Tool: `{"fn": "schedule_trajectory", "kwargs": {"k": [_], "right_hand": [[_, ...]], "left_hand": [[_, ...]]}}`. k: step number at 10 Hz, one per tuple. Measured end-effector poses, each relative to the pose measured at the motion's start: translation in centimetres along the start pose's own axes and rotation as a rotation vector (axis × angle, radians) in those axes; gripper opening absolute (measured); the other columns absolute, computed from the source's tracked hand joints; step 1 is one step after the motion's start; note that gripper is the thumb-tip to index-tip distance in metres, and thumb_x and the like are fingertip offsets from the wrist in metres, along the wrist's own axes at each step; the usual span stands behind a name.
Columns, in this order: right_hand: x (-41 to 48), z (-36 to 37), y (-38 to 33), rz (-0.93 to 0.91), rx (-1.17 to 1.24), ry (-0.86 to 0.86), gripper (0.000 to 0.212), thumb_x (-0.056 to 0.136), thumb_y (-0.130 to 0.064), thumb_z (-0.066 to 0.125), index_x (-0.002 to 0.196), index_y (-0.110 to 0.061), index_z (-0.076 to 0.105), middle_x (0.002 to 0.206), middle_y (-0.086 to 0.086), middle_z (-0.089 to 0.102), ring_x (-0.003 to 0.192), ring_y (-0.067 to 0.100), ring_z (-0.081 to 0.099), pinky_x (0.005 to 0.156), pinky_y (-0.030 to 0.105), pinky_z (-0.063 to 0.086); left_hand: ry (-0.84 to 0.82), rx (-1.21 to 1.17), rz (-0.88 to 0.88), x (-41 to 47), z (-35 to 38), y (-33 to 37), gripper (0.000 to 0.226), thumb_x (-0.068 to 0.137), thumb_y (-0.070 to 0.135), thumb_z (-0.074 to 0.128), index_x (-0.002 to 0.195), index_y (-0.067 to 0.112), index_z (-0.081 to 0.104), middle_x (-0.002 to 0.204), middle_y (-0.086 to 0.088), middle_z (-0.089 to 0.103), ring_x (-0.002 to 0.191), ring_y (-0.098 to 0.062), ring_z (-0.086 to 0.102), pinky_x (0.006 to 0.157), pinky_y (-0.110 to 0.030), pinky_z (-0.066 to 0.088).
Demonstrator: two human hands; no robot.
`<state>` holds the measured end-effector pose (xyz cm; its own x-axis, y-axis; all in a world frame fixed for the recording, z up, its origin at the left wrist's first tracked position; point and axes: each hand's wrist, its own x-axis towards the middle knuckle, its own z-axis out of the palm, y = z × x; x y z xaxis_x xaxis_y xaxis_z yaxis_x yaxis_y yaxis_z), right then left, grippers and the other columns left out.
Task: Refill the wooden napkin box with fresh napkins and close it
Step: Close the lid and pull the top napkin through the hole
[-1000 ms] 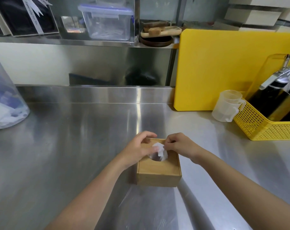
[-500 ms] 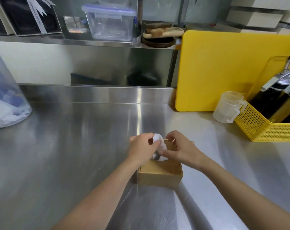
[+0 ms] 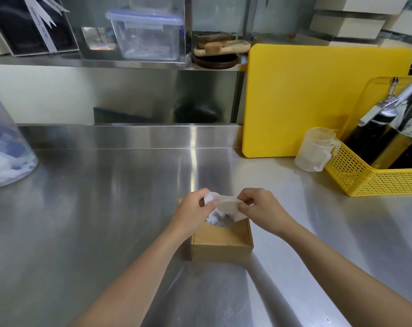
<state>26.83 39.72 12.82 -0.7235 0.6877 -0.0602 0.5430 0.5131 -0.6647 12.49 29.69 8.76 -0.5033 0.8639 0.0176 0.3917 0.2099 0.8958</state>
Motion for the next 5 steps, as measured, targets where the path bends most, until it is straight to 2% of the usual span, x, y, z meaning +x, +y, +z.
{"fn": "schedule_trajectory", "kwargs": {"k": [1, 2, 3, 4, 5], "right_hand": [[-0.2, -0.4, 0.4, -0.020, 0.110, -0.081, 0.011, 0.083, -0.003, 0.054, 0.079, -0.012, 0.060, 0.079, 0.007, 0.064, 0.073, 0.017, 0.055, 0.058, 0.016, 0.040], [-0.4, -0.5, 0.5, -0.048, 0.188, -0.195, 0.022, 0.083, 0.001, 0.055, 0.071, -0.017, 0.056, 0.071, -0.003, 0.058, 0.066, 0.007, 0.052, 0.053, 0.006, 0.037], [-0.3, -0.8, 0.6, -0.065, 0.206, -0.296, 0.021, 0.084, 0.000, 0.056, 0.074, -0.019, 0.058, 0.078, 0.001, 0.060, 0.072, 0.010, 0.054, 0.063, 0.015, 0.040], [-0.1, -0.8, 0.8, -0.101, 0.172, -0.359, 0.023, 0.085, -0.001, 0.055, 0.077, -0.022, 0.060, 0.084, 0.001, 0.062, 0.077, 0.010, 0.055, 0.066, 0.015, 0.043], [0.0, -1.5, 0.8, -0.130, 0.125, -0.304, 0.019, 0.086, -0.007, 0.059, 0.080, -0.025, 0.061, 0.090, 0.002, 0.064, 0.078, 0.008, 0.055, 0.067, 0.011, 0.044]], "left_hand": [[-0.106, 0.018, 0.037, -0.7, -0.6, 0.1, 0.015, 0.080, 0.039, 0.050, 0.069, 0.029, 0.052, 0.074, -0.003, 0.053, 0.077, -0.021, 0.046, 0.066, -0.033, 0.036], [-0.156, -0.047, 0.061, -1.1, -1.0, 0.2, 0.021, 0.078, 0.033, 0.053, 0.074, 0.013, 0.056, 0.070, -0.003, 0.051, 0.069, -0.018, 0.046, 0.064, -0.033, 0.035], [-0.205, -0.088, 0.043, -1.5, -1.5, 0.3, 0.012, 0.074, 0.033, 0.060, 0.070, 0.021, 0.060, 0.070, 0.002, 0.056, 0.068, -0.014, 0.049, 0.064, -0.032, 0.038], [-0.225, -0.044, 0.072, -1.4, -1.6, -0.2, 0.036, 0.067, 0.044, 0.062, 0.079, 0.011, 0.062, 0.075, -0.002, 0.057, 0.071, -0.016, 0.051, 0.065, -0.034, 0.040], [-0.216, -0.057, 0.087, -1.6, -2.2, 0.1, 0.031, 0.066, 0.044, 0.064, 0.087, 0.022, 0.065, 0.086, 0.003, 0.065, 0.082, -0.014, 0.058, 0.074, -0.029, 0.045]]}}
